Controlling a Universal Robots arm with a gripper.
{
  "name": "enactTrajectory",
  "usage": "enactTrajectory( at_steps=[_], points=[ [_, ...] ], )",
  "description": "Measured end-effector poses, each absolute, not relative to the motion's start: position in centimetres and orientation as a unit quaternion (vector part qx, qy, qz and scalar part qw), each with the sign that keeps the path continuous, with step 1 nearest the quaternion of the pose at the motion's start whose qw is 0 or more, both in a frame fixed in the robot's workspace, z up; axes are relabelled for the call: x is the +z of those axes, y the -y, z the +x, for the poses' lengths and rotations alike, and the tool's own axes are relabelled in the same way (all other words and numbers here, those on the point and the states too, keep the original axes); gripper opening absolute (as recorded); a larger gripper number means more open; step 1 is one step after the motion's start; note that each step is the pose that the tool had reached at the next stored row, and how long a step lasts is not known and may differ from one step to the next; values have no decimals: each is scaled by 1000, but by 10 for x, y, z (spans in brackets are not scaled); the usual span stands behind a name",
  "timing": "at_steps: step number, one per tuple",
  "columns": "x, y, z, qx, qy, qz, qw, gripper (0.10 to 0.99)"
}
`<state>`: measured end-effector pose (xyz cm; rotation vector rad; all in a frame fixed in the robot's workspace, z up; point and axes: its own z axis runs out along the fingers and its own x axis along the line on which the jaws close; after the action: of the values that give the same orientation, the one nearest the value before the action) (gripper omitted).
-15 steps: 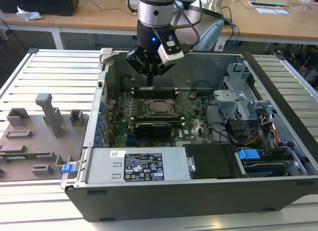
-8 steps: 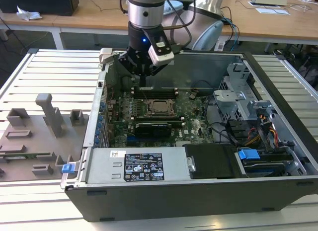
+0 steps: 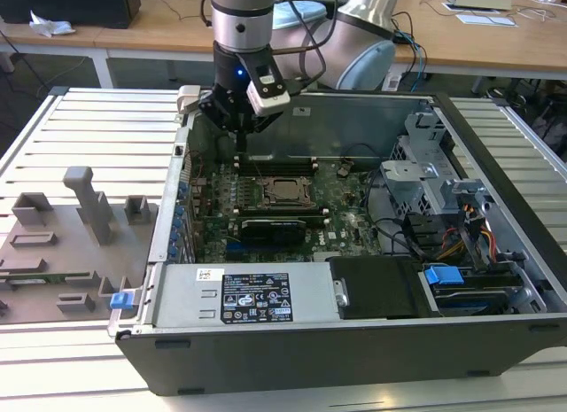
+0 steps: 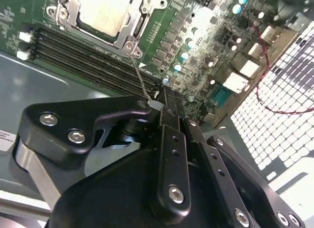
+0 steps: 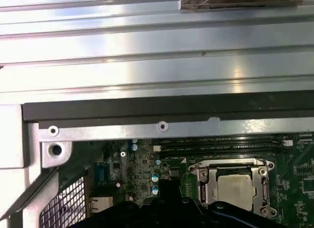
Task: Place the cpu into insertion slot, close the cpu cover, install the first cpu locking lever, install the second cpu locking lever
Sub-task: 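Install the first cpu locking lever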
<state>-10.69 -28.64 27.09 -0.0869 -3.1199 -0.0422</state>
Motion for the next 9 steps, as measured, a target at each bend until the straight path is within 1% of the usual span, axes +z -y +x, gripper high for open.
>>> enactTrajectory(
  at_steps=[3, 9],
  points=[
    [264, 282, -108, -14, 999, -28, 10, 106],
    [262, 282, -98, -14, 999, -28, 10, 106]
  ],
)
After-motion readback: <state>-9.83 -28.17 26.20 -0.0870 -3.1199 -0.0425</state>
